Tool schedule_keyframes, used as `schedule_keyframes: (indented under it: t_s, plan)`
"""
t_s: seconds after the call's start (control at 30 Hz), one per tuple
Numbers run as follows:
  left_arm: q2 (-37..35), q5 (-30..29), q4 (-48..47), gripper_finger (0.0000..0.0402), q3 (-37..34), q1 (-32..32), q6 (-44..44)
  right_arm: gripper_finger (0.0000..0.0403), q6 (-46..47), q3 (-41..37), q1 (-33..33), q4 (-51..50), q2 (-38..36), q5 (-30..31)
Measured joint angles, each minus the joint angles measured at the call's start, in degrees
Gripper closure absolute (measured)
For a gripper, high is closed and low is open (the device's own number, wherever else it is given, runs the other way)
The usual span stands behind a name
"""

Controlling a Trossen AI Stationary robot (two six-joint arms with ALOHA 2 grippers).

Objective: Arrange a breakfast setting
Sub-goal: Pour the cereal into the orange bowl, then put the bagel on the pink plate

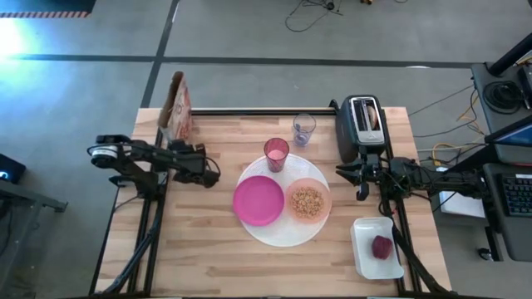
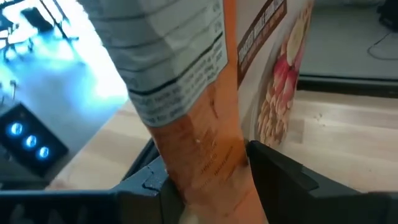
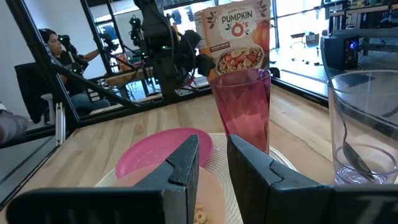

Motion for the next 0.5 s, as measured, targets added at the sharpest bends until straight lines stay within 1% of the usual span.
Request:
schedule_keyframes:
  t_s: [0.13,0.37,0.5]
  plan:
    - [-1.1,3.6,-0.6,0.0214,2.0,-0.3,1.3,0.033,0.0,0.0,0.0,0.0,0.0,0.0]
    - [-2.1,8.4,-1.9,0.0126,5.9,-1.3,5.6,0.033,0.0,0.0,0.0,0.0,0.0,0.0]
    - [-3.0,10.8,-4.7,0.01,8.9,-2.9,7.6,0.033,0.0,0.0,0.0,0.0,0.0,0.0]
